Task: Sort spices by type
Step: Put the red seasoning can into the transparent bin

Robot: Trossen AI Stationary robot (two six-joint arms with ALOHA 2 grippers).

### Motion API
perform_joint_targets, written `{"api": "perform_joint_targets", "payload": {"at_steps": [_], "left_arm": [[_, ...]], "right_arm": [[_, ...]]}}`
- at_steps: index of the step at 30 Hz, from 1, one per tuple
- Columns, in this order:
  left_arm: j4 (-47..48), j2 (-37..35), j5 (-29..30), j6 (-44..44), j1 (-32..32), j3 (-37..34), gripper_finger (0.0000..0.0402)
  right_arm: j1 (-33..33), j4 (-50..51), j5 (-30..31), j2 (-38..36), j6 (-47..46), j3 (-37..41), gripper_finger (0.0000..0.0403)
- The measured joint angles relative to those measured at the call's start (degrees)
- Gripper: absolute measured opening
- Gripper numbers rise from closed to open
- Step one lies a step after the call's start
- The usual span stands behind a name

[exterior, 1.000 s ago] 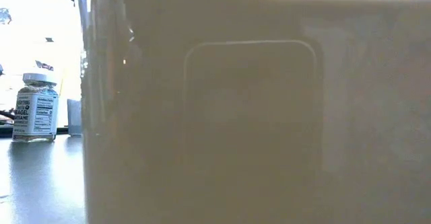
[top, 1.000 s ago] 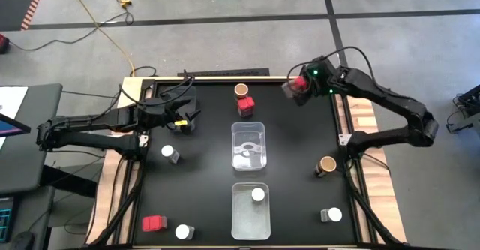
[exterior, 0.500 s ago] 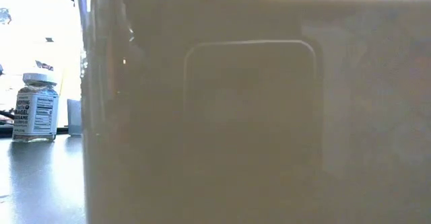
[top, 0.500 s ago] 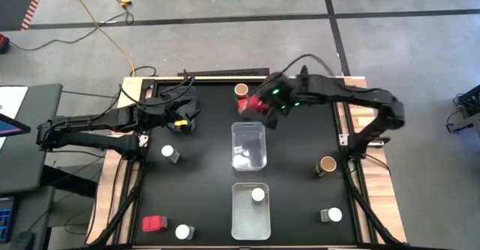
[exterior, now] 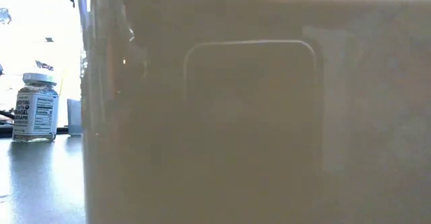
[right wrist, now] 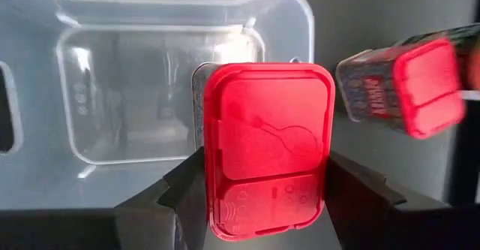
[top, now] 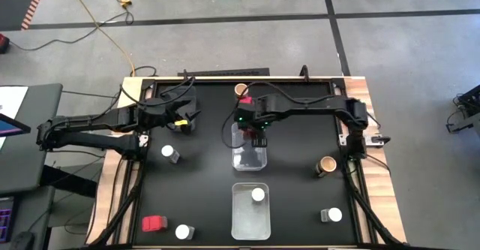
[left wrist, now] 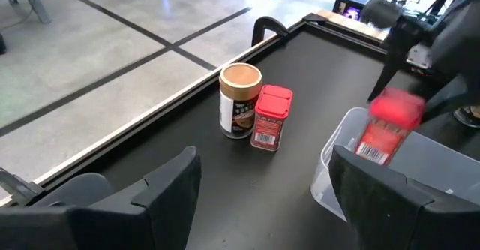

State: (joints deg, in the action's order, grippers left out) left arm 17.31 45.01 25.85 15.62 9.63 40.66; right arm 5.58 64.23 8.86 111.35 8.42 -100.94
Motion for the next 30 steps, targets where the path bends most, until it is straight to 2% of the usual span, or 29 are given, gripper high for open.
{"api": "perform_joint_targets", "payload": {"at_steps": [5,14,23,30], "left_arm": [[0.0,0.0,0.0,-0.3,0.0,0.0,0.0281],[0.0,0.0,0.0,-0.4,0.0,0.0,0.0281],[0.0,0.0,0.0,-0.3,0.0,0.0,0.0281],[0.0,0.0,0.0,-0.2,0.0,0.0,0.0281]], "right_arm": [[0.8,-1.1,0.0,1.5,1.1,0.3,0.0239],[1.2,-7.3,-2.8,0.9,-0.5,6.5,0.0239],[1.4,-11.7,-3.2,1.4,0.9,7.5,0.0239],[1.8,-11.7,-3.1,1.5,1.1,10.5,0.0239]]}}
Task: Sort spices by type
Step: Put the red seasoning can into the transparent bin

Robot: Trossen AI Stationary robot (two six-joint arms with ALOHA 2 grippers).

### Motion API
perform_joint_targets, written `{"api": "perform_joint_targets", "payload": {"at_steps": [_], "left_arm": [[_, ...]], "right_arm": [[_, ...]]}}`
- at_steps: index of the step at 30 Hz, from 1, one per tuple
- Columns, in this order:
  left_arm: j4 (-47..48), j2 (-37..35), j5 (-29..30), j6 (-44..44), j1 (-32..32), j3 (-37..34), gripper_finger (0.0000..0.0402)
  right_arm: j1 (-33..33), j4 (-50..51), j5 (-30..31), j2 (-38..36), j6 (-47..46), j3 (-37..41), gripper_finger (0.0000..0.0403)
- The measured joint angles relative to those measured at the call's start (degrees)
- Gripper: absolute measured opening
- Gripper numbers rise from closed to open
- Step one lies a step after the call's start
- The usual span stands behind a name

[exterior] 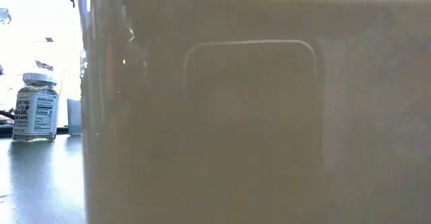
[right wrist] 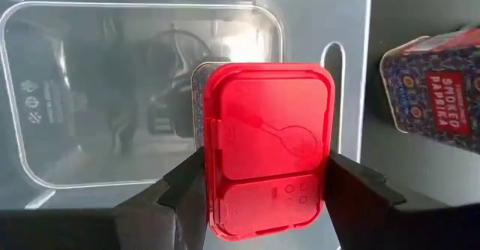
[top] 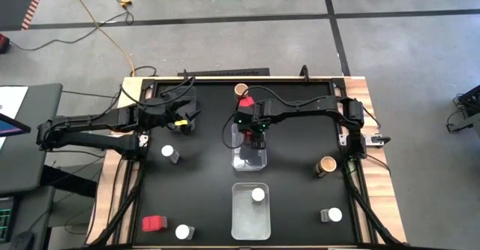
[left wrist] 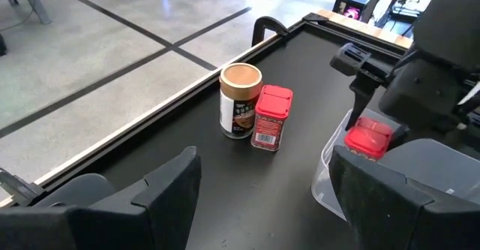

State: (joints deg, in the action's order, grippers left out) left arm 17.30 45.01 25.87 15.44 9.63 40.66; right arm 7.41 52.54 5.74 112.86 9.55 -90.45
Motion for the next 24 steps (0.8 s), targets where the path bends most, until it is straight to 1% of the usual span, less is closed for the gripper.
{"api": "perform_joint_targets", "payload": {"at_steps": [4,8,11,18,24], "left_arm": [[0.0,0.0,0.0,0.0,0.0,0.0,0.0281],[0.0,0.0,0.0,0.0,0.0,0.0,0.0281],[-0.2,0.0,0.0,0.3,0.0,0.0,0.0281],[-0.3,0.0,0.0,0.3,0.0,0.0,0.0281],[-0.2,0.0,0.0,0.4,0.0,0.0,0.0281]], "right_arm": [[0.0,-2.3,0.0,0.0,1.4,0.0,0.024],[0.2,-0.8,0.1,0.0,1.6,0.0,0.024],[0.3,-1.0,1.5,0.0,2.8,0.0,0.024],[0.9,-0.6,1.6,0.0,3.0,0.0,0.0241],[0.9,-0.5,1.6,0.0,3.0,0.0,0.0254]]}}
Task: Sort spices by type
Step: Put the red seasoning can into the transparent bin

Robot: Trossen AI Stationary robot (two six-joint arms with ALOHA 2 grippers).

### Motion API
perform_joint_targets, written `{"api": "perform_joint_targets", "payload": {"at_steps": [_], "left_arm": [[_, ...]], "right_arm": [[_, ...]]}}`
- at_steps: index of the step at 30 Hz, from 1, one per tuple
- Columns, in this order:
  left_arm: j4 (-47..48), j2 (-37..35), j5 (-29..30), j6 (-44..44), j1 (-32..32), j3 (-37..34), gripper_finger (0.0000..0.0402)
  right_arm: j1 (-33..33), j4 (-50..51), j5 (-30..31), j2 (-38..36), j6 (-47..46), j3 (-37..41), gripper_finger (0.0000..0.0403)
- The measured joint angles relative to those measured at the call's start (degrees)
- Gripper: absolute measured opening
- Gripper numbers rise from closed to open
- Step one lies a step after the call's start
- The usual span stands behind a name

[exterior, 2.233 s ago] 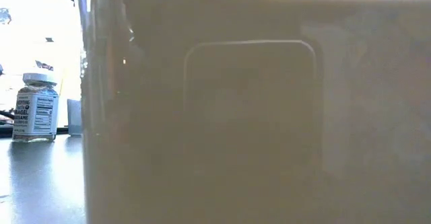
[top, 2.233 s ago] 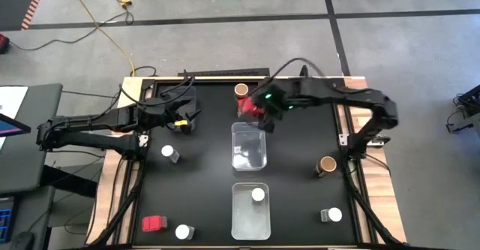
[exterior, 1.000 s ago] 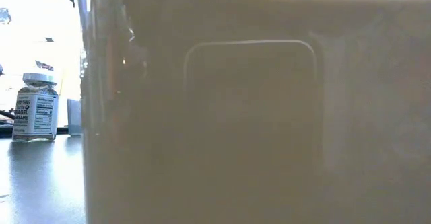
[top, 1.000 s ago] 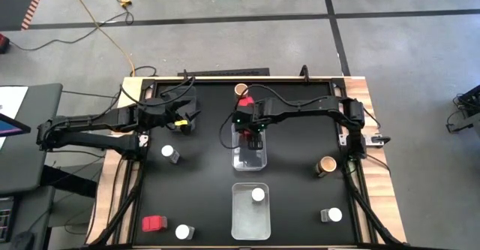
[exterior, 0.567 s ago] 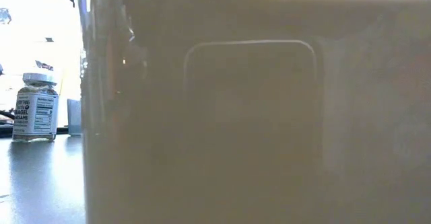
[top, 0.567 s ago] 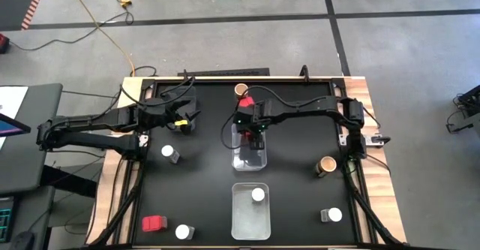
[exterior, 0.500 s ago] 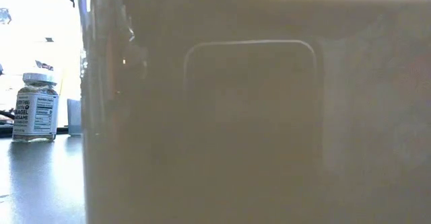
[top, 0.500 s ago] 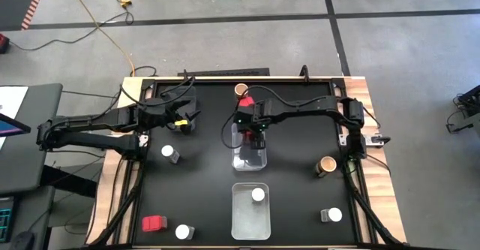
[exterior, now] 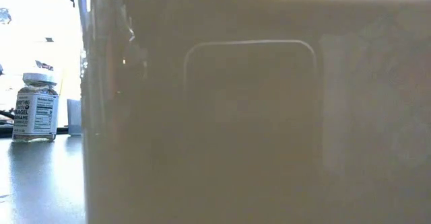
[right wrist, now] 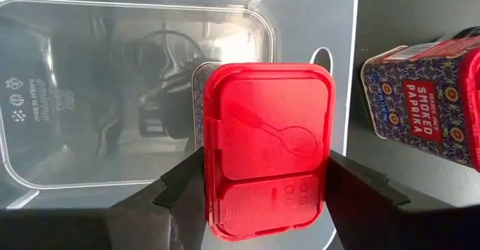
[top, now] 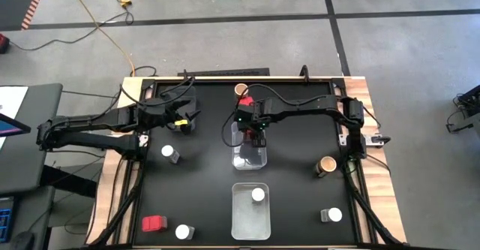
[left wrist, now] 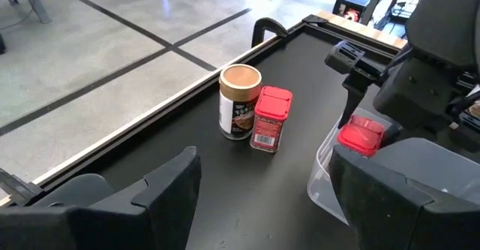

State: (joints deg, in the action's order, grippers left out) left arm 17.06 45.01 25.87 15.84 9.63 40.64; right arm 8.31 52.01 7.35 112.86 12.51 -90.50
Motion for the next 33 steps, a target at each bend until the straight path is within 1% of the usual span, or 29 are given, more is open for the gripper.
{"api": "perform_joint_targets", "payload": {"at_steps": [33], "left_arm": [[0.1,0.0,0.0,-0.4,0.0,0.0,0.0281]], "right_arm": [[0.4,0.0,0.0,0.0,0.0,0.0,0.0262]]}}
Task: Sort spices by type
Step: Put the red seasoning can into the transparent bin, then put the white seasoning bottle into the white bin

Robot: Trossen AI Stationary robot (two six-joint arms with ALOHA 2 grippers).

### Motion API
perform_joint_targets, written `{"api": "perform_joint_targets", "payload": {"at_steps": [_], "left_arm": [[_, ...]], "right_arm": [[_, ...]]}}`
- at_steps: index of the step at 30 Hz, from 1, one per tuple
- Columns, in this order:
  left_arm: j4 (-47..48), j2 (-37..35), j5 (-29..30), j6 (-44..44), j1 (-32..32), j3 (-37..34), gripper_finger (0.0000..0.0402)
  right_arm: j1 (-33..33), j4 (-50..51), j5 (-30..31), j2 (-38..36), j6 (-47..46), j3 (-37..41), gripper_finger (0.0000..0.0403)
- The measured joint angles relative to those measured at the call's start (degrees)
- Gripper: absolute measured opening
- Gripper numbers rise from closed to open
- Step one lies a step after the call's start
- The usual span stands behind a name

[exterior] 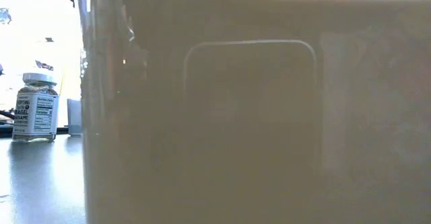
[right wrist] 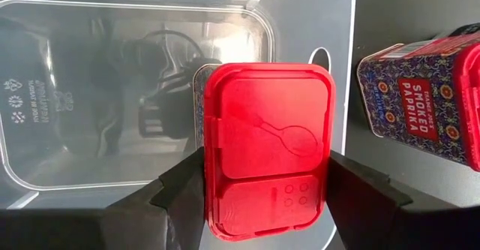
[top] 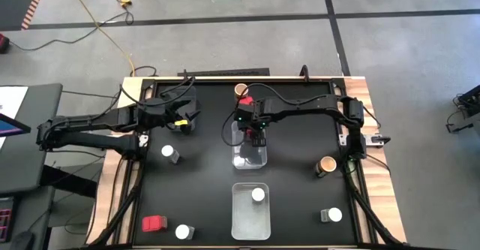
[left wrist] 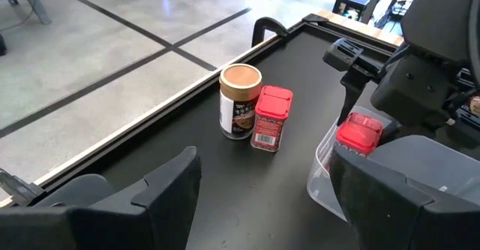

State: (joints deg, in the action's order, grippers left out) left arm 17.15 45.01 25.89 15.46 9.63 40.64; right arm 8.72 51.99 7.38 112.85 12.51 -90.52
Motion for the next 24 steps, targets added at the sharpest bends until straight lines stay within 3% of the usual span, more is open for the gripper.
{"api": "perform_joint_targets", "payload": {"at_steps": [8,24], "left_arm": [[0.0,0.0,0.0,0.0,0.0,0.0,0.0281],[0.1,0.0,0.0,0.0,0.0,0.0,0.0281]], "right_arm": [[-0.1,-0.3,0.0,0.0,0.0,0.0,0.027],[-0.2,3.9,0.0,-0.1,-0.5,-3.9,0.033]]}}
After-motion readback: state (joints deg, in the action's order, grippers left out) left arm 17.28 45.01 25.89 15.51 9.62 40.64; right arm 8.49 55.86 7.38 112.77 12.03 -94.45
